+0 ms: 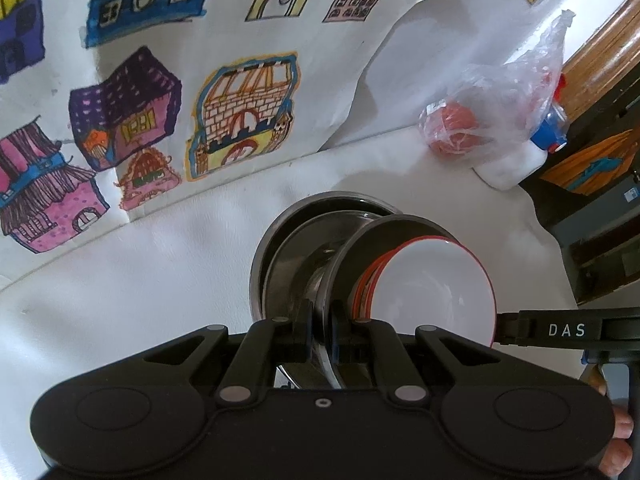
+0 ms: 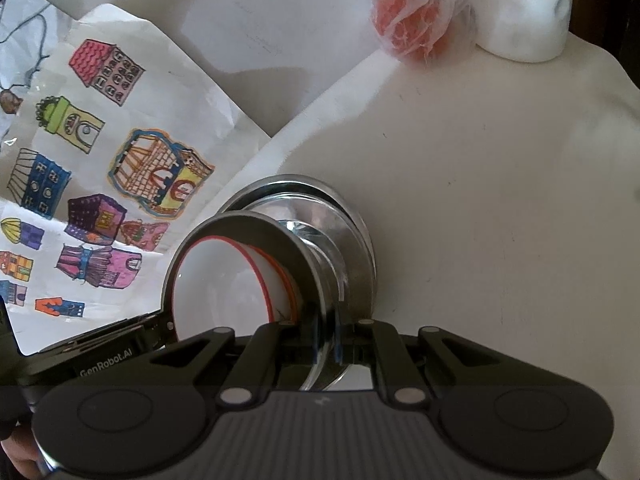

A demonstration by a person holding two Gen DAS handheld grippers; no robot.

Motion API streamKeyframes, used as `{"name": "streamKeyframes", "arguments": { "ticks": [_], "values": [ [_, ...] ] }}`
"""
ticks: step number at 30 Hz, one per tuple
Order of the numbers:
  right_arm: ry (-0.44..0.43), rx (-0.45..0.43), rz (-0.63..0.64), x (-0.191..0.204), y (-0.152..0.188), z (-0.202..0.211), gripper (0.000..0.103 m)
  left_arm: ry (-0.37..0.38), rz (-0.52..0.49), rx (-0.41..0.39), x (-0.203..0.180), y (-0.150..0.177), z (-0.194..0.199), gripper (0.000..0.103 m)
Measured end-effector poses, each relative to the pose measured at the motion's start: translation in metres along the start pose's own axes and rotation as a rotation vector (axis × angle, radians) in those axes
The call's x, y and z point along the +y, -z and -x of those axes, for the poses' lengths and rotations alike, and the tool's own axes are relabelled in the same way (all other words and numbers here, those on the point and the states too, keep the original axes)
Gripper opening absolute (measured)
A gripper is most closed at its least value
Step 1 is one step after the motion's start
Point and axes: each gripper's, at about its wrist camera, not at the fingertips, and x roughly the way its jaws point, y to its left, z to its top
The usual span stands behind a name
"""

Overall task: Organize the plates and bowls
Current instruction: 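Lower the steel bowl stack into the steel plate with both tools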

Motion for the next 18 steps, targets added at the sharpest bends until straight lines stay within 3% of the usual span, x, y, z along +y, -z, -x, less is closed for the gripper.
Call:
{"name": "streamKeyframes", "arguments": {
  "ticks": [18],
  "values": [
    [0.011, 0.024, 0.005, 0.004, -0.011, -0.014, 0.009, 0.004, 0.044, 0.032, 0.011, -0.005, -0.025, 0.008]
  ]
}}
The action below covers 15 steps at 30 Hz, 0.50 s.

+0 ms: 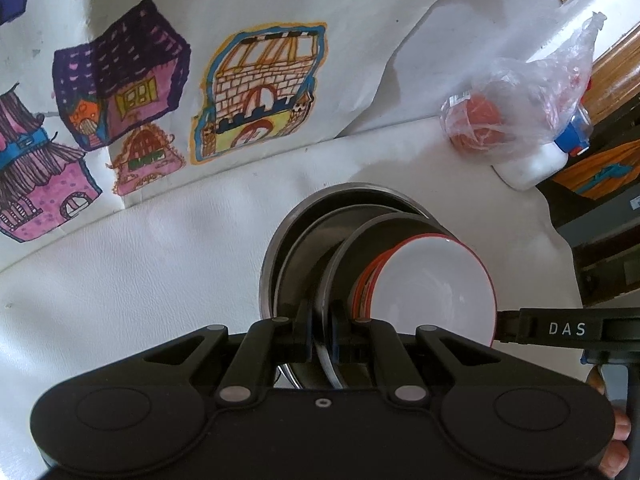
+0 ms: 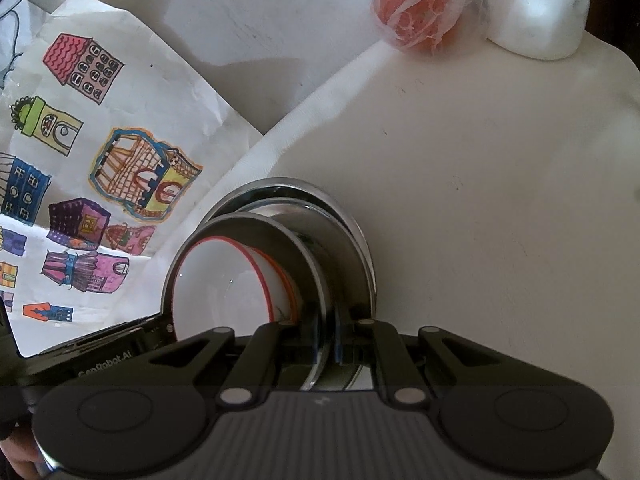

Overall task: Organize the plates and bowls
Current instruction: 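Lower the steel bowl stack into the steel plate with both tools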

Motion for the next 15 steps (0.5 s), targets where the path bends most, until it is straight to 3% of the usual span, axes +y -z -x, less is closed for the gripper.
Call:
{"name": "streamKeyframes", "arguments": {
  "ticks": [15],
  "values": [
    [-0.007, -0.011, -0.003, 0.0019, -0.0067, -0.0040, 0.009, -0.006, 0.003, -0.036, 0.0044, -0.0024, -0.0009, 0.009]
  ]
}}
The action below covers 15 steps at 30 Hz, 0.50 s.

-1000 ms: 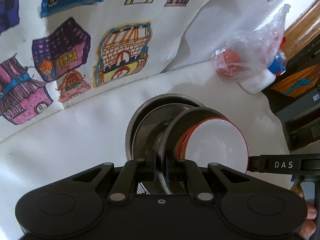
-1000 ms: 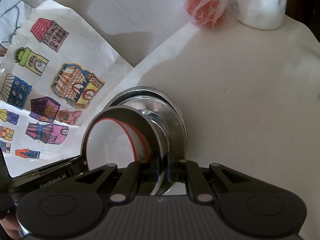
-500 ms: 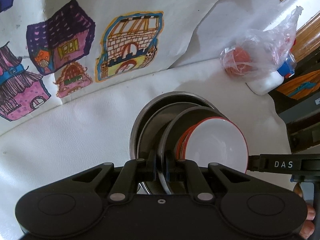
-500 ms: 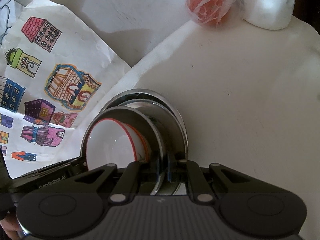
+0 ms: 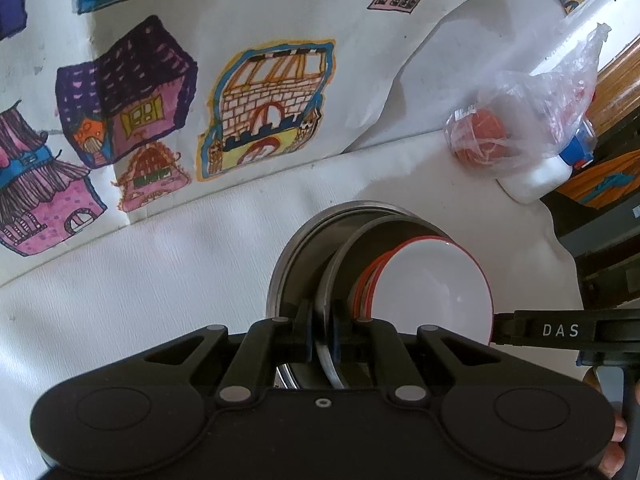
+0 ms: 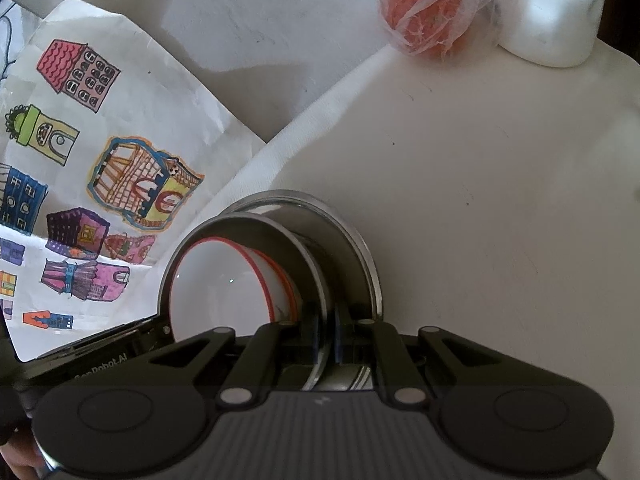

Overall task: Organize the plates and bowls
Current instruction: 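Lower the steel bowl stack into the steel plate with both tools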

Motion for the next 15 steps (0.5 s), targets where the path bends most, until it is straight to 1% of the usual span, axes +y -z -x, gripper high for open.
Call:
{"name": "streamKeyframes", "arguments": {
  "ticks": [15],
  "values": [
    [-0.001, -0.011, -0.001, -0.0010, -0.0038, 0.0002, 0.010, 0.003, 0.007, -0.002, -0.0002, -0.0039, -0.0021, 0.009]
  ]
}}
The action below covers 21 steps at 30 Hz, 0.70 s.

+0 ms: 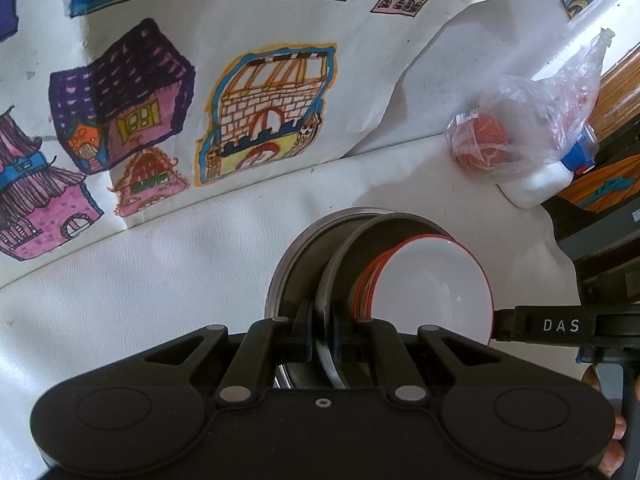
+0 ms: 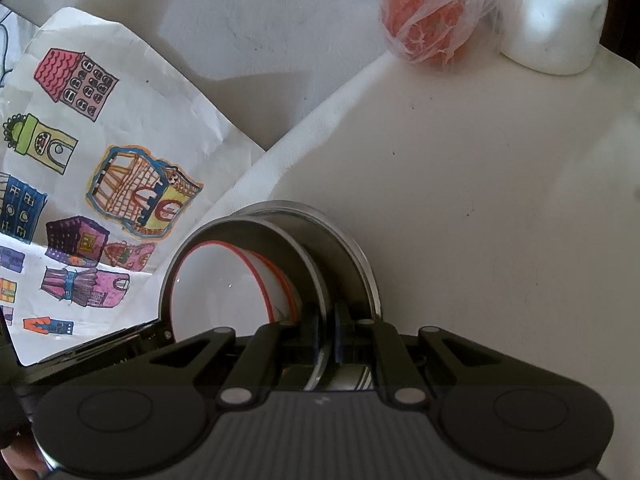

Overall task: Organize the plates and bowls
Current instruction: 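Lower the steel bowl stack into the steel plate with both tools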

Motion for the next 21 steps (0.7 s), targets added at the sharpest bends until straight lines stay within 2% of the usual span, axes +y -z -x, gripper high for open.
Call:
{"name": "streamKeyframes", "arguments": {
  "ticks": [21],
  "values": [
    [-0.002, -0.012, 0.008, 0.0003, 0.0006, -0.0004, 0.011, -0.011, 0.007, 0.000, -0.0024, -0.0004, 0.0004, 0.008]
  ]
}}
